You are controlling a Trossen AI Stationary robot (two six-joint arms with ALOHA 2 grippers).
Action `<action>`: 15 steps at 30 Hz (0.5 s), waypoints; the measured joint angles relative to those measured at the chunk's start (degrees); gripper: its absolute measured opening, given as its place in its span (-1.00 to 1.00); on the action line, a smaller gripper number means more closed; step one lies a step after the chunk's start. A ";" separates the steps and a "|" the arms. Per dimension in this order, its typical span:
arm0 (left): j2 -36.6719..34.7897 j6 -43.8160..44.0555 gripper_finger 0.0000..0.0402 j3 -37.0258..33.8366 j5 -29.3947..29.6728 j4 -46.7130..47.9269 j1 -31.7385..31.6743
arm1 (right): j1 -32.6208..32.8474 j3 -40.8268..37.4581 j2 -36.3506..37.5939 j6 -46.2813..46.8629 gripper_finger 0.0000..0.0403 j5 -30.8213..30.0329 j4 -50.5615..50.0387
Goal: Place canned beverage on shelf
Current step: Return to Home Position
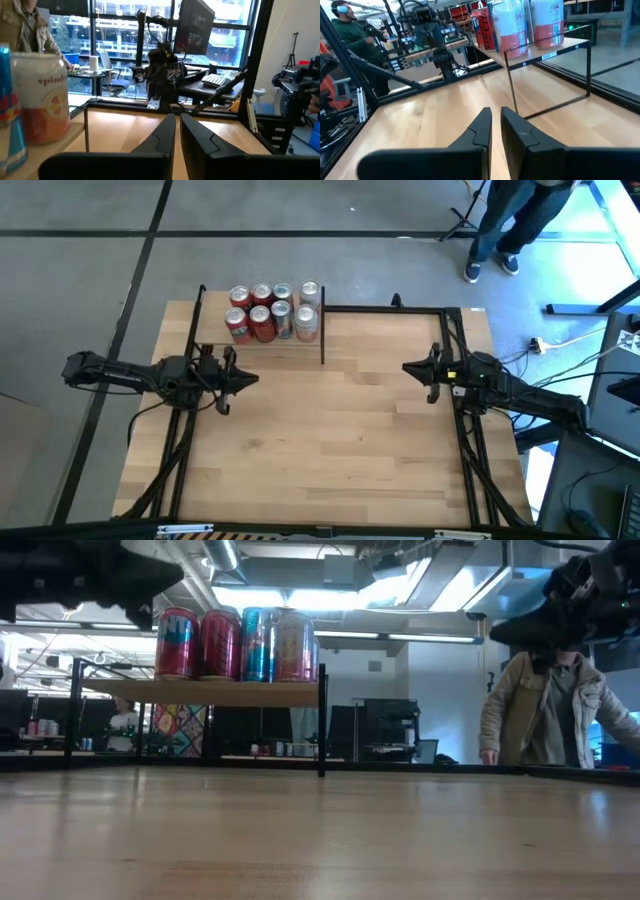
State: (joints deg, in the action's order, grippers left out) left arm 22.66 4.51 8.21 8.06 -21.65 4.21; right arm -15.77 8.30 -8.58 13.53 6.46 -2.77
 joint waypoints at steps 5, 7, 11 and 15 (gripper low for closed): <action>-4.30 0.66 -0.89 -3.72 0.84 0.25 0.00 | 0.00 -1.71 0.00 -0.32 -0.86 0.00 4.84; -6.03 0.84 -0.89 -4.98 1.74 0.20 0.00 | 0.00 -2.95 0.04 -0.30 -0.86 -0.01 6.97; -9.36 0.57 -0.89 -7.58 1.96 0.21 0.00 | 0.00 -5.23 0.00 0.04 -0.86 -0.02 8.93; -12.71 0.51 -0.89 -7.74 1.96 5.33 0.00 | 0.00 -6.66 0.00 0.36 -0.86 -0.02 10.21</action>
State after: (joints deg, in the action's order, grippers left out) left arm 9.95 5.02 0.47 10.02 -16.32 4.21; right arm -15.77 1.64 -8.58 13.89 6.44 7.44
